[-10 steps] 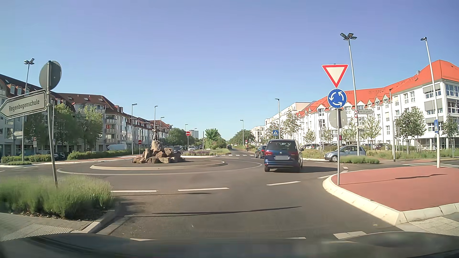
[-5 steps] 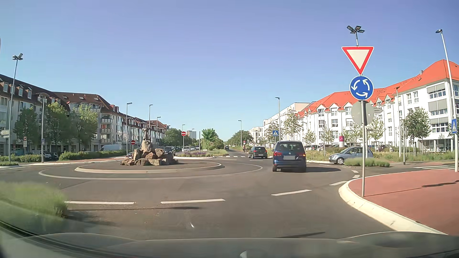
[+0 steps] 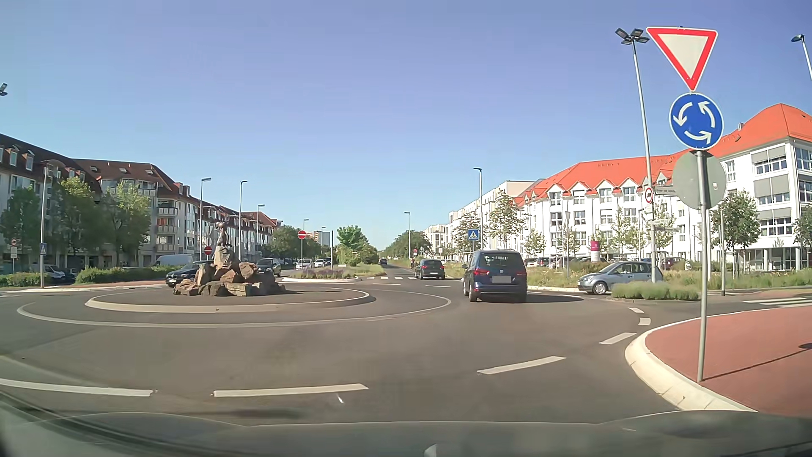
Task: Follow the waypoints while adhering to traffic rules and regulations
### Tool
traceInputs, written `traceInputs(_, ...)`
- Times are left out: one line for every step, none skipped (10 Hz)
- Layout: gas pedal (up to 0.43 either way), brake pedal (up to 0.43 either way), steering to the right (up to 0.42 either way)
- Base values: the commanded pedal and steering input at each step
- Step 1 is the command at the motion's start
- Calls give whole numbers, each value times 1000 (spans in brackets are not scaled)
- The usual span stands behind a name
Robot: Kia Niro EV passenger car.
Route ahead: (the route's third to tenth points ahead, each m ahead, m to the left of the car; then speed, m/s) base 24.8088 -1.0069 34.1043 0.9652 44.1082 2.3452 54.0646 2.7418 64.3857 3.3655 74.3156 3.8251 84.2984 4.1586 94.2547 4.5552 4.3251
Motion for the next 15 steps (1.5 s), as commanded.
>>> traceInputs(98,0,125)
traceInputs(98,0,136)
traceInputs(98,0,141)
traceInputs(98,0,142)
traceInputs(98,0,142)
traceInputs(98,0,142)
traceInputs(98,0,140)
traceInputs(98,0,138)
traceInputs(98,0,134)
traceInputs(98,0,129)
traceInputs(98,0,127)
traceInputs(98,0,127)
traceInputs(98,0,126)
traceInputs(98,0,124)
traceInputs(98,0,116)
